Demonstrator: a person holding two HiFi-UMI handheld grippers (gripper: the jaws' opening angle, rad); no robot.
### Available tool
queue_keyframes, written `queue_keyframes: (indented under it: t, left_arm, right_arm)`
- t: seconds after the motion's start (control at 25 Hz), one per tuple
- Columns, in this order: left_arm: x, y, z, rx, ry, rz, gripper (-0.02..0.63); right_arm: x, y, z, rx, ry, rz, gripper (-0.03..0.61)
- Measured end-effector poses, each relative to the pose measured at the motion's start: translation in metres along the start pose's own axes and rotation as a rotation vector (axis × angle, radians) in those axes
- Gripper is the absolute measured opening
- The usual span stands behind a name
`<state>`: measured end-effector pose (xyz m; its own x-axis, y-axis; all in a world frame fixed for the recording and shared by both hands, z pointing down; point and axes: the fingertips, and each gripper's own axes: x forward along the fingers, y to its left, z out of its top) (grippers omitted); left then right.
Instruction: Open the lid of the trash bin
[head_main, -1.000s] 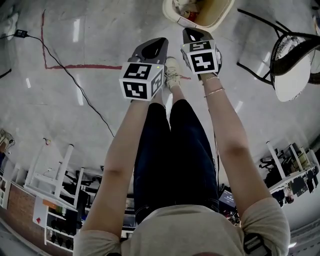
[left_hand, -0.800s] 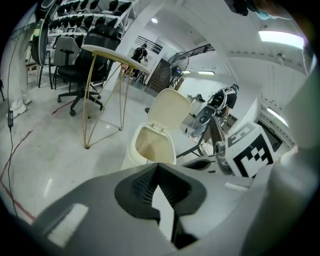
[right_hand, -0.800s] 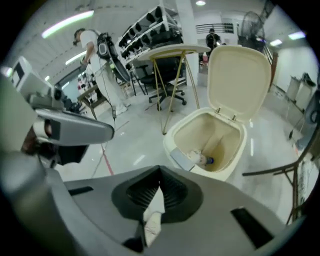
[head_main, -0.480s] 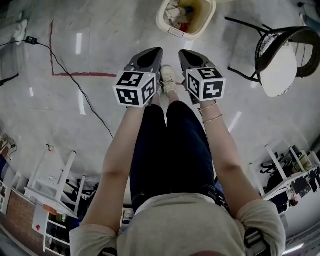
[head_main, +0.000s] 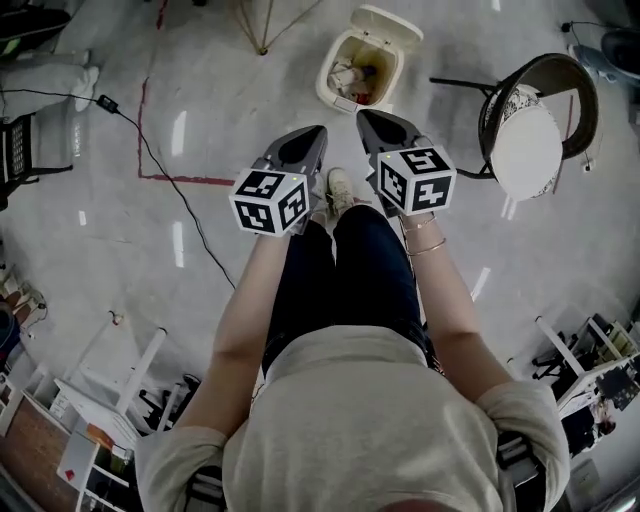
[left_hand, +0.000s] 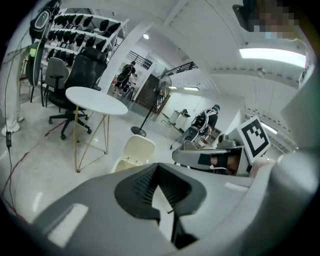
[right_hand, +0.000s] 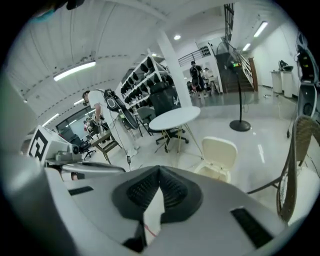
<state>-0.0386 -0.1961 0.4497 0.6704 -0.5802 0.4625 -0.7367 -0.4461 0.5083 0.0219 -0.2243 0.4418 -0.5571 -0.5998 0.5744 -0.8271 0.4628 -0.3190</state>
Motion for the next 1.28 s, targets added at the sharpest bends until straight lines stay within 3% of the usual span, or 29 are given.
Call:
queue_keyframes:
  t: [0.4,0.68,0.88,1.16,1.28]
  left_arm:
    - [-0.066,-0.058,0.068,0.099,-0.158,-0.028,0.006]
    - [-0.091,-0.088,0.09,0.2,-0.181,-0.037,0.006]
    - [-0.094,-0.105,0.083,0.234,-0.165,-0.053,0.006]
    - [-0.099,-0.113,0.093,0.255,-0.246,-0.022,0.006]
    - [-0.093,-0.114,0.092,0.269,-0.245,-0.01,0.006]
  right_arm:
    - [-0.07,0.06,0.075,-0.113,-0.177,0.039,0.005]
    - [-0.103,0.093,0.097,-0.3,-0.177,0.067,0.005]
    - [-0.124,0.114,0.099,-0.365,-0.223,0.087,0.005]
    - [-0.138,0.127,0.108,-0.352,-0.323,0.07,0.005]
    - [-0.136,0.12,0.104,-0.356,-0.314,0.052,0.005]
